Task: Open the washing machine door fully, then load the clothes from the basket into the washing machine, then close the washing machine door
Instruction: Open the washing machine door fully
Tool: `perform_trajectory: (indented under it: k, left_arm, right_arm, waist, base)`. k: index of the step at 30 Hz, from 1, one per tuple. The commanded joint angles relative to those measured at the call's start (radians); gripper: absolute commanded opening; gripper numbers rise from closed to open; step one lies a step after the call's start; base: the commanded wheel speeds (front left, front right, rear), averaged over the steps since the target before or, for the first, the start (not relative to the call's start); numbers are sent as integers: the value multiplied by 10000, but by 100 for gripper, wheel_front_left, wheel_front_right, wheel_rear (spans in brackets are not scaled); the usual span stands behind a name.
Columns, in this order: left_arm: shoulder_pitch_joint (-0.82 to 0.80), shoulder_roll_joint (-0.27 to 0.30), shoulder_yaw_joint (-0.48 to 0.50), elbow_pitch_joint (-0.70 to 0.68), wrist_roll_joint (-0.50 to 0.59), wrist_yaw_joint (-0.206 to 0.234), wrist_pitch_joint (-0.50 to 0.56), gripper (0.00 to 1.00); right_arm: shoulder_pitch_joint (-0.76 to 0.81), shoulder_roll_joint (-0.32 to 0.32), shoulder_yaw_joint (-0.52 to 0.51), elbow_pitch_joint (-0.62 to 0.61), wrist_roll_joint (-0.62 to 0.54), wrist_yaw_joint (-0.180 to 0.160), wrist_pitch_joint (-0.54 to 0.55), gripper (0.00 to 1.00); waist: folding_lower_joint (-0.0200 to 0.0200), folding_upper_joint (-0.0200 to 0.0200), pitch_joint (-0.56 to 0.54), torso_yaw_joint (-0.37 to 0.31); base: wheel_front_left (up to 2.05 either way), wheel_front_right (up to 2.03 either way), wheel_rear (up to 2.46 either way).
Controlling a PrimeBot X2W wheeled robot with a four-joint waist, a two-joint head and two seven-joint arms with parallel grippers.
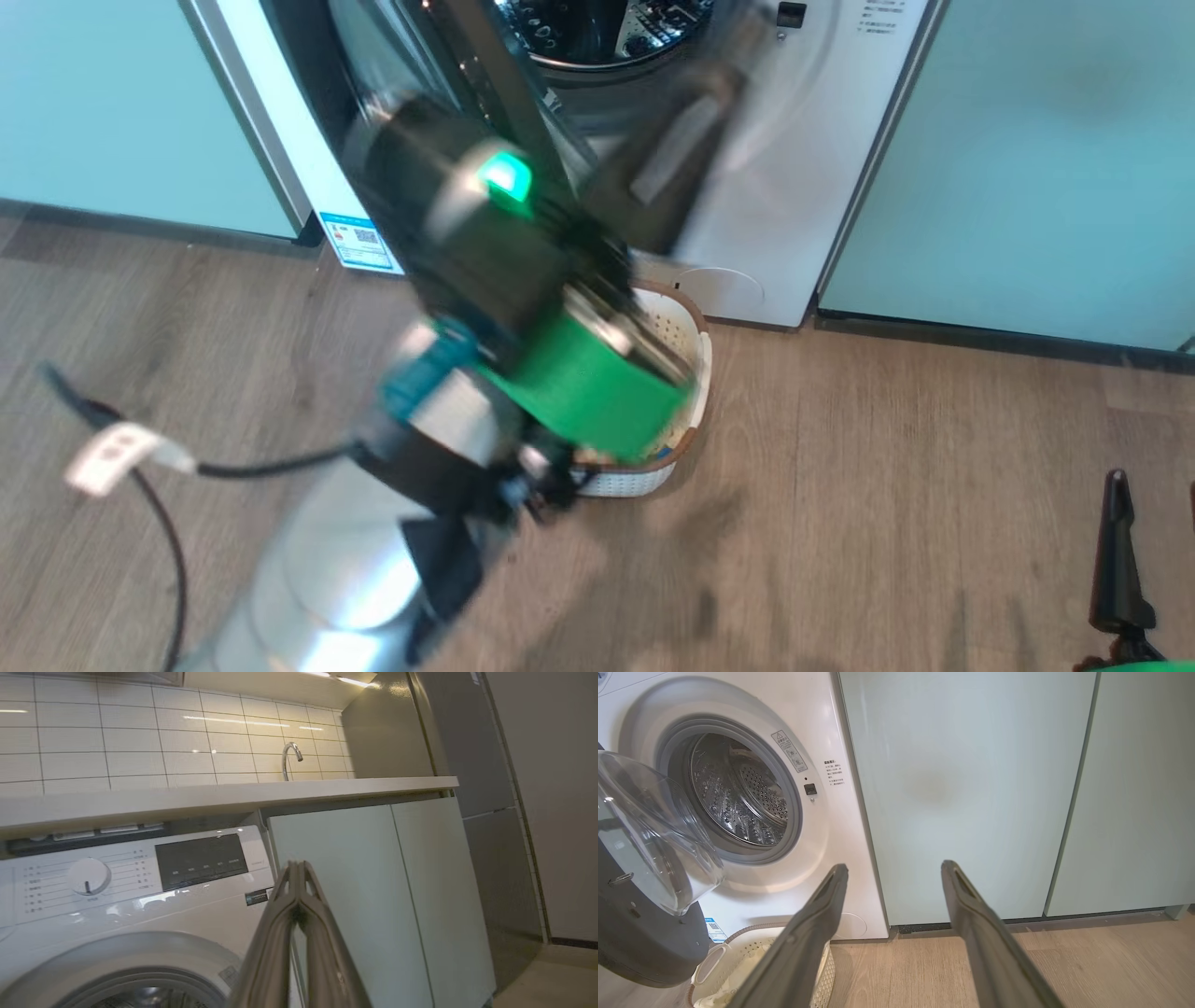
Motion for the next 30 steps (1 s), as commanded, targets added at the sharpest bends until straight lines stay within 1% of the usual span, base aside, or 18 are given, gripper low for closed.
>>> perform_trajectory:
  k: [1, 4, 7, 10, 14, 21, 26, 30]
  left_arm:
    - [-41, 101, -40, -380, -176, 12, 182, 0]
    - [369, 54, -900, -387, -577, 135, 428, 0]
    - [772, 38, -1468, -241, -881, 349, 584, 0]
    - [1175, 32, -1854, 8, -1116, 546, 678, 0]
    - [1683, 29, -2126, 523, -1284, 771, 715, 0]
    - [2205, 127, -1895, 1789, -1477, 1129, 551, 0]
    - [2070, 200, -1406, 2936, -1651, 1328, 269, 0]
    - [1801, 225, -995, 3882, -1865, 1390, -10, 0]
  right_arm:
    - [-303, -156, 196, -266, 78, -29, -65, 100]
    - [-301, -156, 207, -275, 81, -29, -65, 100]
    - [-291, -156, 219, -276, 102, -29, -65, 100]
    - [-308, -156, 219, -239, 130, -29, -65, 100]
    - [-342, -156, 237, -188, 165, -29, -65, 100]
    - [-440, -156, 272, -87, 209, -29, -65, 100]
    - [-493, -156, 274, 65, 206, -29, -65, 100]
    - [-539, -156, 277, 151, 207, -29, -65, 100]
  waist:
    - [0, -1, 2, -49]
    - [0, -1, 26, -119]
    - [0, -1, 66, -177]
    - [0, -1, 124, -218]
    - [0, -1, 186, -268]
    - [0, -1, 268, -340]
    - [0, -1, 275, -347]
    - [0, -1, 273, -368]
  base:
    - [0, 0, 0]
    - [0, 0, 0]
    - [0, 0, 0]
    - [0, 0, 0]
    - [0, 0, 0]
    - [0, 0, 0]
    - [0, 0, 0]
    - [0, 0, 0]
